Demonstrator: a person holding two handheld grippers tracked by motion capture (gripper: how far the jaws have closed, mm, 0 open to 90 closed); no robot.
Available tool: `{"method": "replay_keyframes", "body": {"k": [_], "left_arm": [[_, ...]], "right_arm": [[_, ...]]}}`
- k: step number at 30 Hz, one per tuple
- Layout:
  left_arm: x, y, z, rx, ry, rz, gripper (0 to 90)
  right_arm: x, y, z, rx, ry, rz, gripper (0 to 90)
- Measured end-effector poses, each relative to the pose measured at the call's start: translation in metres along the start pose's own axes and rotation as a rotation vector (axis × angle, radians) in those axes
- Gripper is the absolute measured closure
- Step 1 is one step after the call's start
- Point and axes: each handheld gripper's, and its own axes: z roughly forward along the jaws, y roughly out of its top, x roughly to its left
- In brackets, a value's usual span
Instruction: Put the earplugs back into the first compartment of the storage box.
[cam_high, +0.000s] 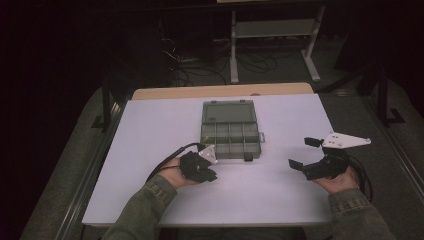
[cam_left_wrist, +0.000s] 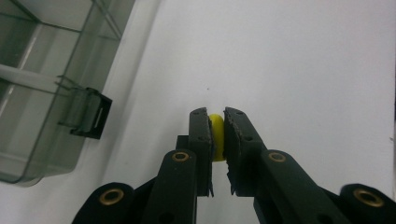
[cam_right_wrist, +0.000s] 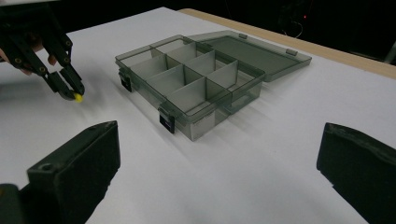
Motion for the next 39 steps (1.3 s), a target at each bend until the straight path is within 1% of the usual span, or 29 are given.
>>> {"method": "replay_keyframes", "body": {"k": [6,12,14,15,17,21,30,39], "left_arm": [[0.006,0.005,-0.013,-0.011,0.013,0.005,81.9],[0.012,0.012,-0.026,-0.006,0.029,0.016,82.0],[0.016,0.015,-0.031,-0.012,0.035,0.014,82.0],[0.017,0.016,-0.032,-0.017,0.033,0.006,82.3],[0.02,0.019,-0.036,-0.011,0.039,0.01,82.3],[0.025,0.023,-0.044,-0.019,0.045,0.004,82.3],[0.039,0.033,-0.063,-0.027,0.078,0.01,82.4],[0.057,0.044,-0.078,-0.046,0.113,-0.009,82.5]], "right_arm": [[0.0,0.0,0.0,-0.001,-0.001,0.001,0.0],[0.0,0.0,0.0,-0.002,-0.002,0.002,0.0],[0.0,0.0,0.0,-0.002,-0.002,0.002,0.0],[0.0,0.0,0.0,-0.002,-0.001,0.003,0.0],[0.0,0.0,-0.001,-0.003,0.0,0.002,0.0],[0.0,0.0,-0.001,-0.005,0.0,0.004,0.0],[0.0,0.0,0.0,-0.001,0.0,0.001,0.0],[0.0,0.0,0.0,-0.003,-0.001,0.004,0.0]]}}
